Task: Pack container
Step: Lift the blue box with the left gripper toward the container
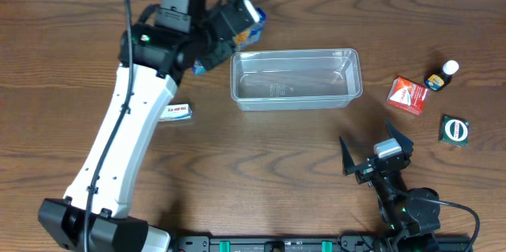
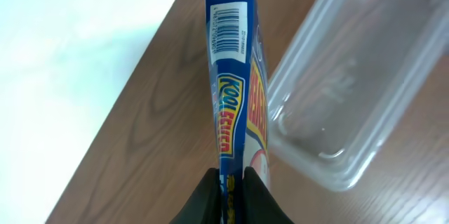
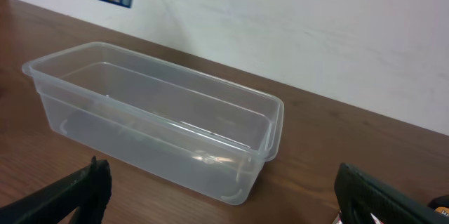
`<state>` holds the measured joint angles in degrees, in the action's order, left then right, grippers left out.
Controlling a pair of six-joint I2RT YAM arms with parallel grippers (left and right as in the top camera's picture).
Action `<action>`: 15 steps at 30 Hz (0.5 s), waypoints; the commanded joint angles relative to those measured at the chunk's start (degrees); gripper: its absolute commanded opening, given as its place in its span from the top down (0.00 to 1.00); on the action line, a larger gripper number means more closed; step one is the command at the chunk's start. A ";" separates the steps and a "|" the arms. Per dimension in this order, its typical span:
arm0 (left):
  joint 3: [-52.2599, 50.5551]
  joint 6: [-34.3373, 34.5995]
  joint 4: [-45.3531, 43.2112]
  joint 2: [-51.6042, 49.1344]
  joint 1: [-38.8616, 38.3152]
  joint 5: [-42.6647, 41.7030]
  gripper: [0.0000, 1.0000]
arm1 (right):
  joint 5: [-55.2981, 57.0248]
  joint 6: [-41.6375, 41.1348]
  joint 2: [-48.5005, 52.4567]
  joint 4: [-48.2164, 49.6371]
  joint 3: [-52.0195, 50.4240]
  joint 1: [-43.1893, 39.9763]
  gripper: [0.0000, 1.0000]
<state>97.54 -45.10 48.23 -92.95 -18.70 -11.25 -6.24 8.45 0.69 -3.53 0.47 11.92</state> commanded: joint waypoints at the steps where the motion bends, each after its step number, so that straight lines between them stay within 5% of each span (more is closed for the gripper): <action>1: 1.27 -0.33 -0.68 0.39 -1.36 -6.03 0.89 | -0.44 0.85 -0.31 -0.11 -0.15 0.13 0.01; 15: 1.16 -0.33 -5.25 -3.58 -1.92 -20.24 0.83 | -0.44 0.85 -0.31 -0.11 -0.15 0.13 0.01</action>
<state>97.54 -45.25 43.94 -94.72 -20.53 -26.24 -6.24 8.45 0.69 -3.53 0.47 11.92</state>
